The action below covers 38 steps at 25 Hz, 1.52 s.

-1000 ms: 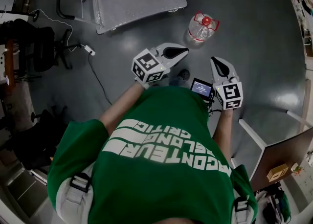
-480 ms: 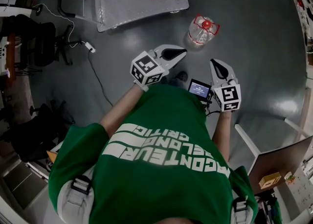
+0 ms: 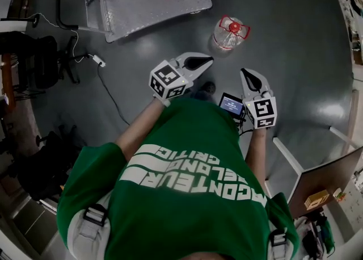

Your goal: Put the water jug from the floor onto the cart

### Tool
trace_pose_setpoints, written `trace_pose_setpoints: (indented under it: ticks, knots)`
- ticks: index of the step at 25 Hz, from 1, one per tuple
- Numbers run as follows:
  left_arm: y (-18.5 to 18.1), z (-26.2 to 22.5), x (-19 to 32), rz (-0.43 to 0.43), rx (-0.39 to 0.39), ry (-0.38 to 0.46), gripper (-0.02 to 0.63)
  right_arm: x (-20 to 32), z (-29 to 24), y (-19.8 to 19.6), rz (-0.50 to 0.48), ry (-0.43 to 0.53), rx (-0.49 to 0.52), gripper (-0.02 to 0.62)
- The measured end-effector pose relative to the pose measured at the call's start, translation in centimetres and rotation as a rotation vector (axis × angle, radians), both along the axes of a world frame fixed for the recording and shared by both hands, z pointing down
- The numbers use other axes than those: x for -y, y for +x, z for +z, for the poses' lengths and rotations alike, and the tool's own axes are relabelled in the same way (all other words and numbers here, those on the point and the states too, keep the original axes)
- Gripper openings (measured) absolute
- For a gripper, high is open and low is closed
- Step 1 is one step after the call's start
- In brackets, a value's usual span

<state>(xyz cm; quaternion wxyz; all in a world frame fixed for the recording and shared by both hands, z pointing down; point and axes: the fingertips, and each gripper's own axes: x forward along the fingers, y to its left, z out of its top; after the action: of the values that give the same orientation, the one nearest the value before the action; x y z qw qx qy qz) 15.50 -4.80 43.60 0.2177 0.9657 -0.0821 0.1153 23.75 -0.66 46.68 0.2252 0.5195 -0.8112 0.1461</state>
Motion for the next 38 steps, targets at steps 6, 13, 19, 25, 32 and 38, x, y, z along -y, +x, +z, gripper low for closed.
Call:
trace_pose_setpoints:
  ticks: [6, 13, 19, 25, 32, 38]
  knots:
    - [0.6, -0.1, 3.5, 0.056, -0.029, -0.016, 0.014, 3.7, 0.0, 1.0, 0.082, -0.026, -0.035, -0.006]
    - [-0.4, 0.8, 9.0, 0.082, -0.055, -0.039, 0.014, 8.4, 0.2, 2.1, 0.203, -0.064, -0.049, -0.006]
    - [-0.8, 1.3, 13.0, 0.125, -0.061, -0.021, 0.014, 11.2, 1.0, 0.2, 0.226, -0.079, -0.075, -0.006]
    - [-1.1, 2.2, 14.3, 0.145, -0.037, -0.031, 0.014, 11.8, 2.1, -0.4, 0.238, -0.112, -0.072, -0.006]
    - [1.3, 3.2, 14.4, 0.161, -0.008, -0.048, 0.014, 12.4, 2.9, 2.0, 0.248, -0.123, -0.047, -0.006]
    - [5.1, 3.9, 14.5, 0.161, 0.012, -0.059, 0.014, 13.4, 3.6, 6.0, 0.244, -0.113, -0.02, -0.006]
